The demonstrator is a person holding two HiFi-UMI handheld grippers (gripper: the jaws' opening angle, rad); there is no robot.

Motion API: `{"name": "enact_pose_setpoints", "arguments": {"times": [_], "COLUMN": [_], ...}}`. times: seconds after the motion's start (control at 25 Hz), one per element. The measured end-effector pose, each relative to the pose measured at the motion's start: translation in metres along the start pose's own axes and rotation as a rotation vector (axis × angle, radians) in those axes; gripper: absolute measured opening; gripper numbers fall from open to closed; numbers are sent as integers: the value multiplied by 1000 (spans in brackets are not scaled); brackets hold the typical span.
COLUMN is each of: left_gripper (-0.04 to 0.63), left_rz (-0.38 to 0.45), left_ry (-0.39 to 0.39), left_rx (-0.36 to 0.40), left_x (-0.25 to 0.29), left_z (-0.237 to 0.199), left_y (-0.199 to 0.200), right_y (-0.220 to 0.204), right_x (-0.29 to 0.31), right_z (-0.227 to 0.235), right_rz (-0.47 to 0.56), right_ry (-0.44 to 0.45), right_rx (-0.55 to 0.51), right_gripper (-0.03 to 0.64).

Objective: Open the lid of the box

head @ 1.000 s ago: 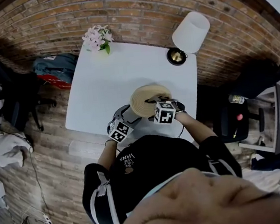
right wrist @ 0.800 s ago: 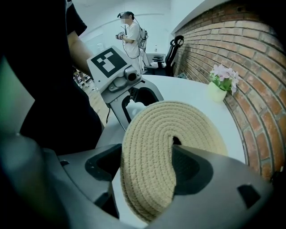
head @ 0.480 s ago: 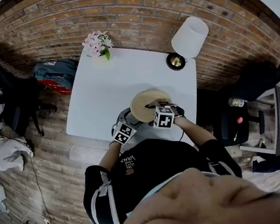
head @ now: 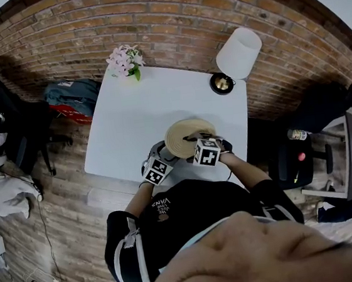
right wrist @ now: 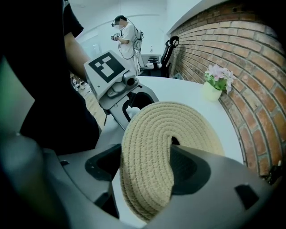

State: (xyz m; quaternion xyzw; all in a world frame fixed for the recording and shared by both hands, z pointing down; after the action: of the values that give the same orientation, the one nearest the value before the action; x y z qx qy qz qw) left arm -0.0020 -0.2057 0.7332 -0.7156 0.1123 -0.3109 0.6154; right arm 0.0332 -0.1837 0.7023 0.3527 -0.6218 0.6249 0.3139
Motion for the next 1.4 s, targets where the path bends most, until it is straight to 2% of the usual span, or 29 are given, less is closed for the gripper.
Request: {"name": "enact_pose_setpoints", "arguments": {"times": [0.52,0.76,1.04,1.4], "left_gripper": [330,330,330,330], "left_rz": [-9,1,15,47], "left_ry": [-11,1,40,135], "left_rx": [8,-2,-10,-48], "left_x": [-2,-6,-19,-52], "left_z": [-1,-2,-9,-20], "left_y": [1,3,10,22], "right_y": [13,20,24,27], "right_x": [-19,-28,-42,-69], "right_z": [10,16,23,36], "right_rz": [95,185,291,456], "right_ry": [-85,-142,-208,-333], "right_rx": [82,138,245,377], "right_gripper": [321,321,321,321]}}
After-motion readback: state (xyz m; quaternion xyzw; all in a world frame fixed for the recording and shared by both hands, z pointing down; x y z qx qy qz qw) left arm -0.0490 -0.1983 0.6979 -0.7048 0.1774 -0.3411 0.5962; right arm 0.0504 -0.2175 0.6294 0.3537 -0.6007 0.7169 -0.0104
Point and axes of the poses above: the fingertips, and each gripper's own axes: x forward along the fingers, z to its right, y out of its top, the point moved 1 cm from there along -x, backward along the fingers, and after that the axes turned 11 degrees about z, right-handed, at the moved point
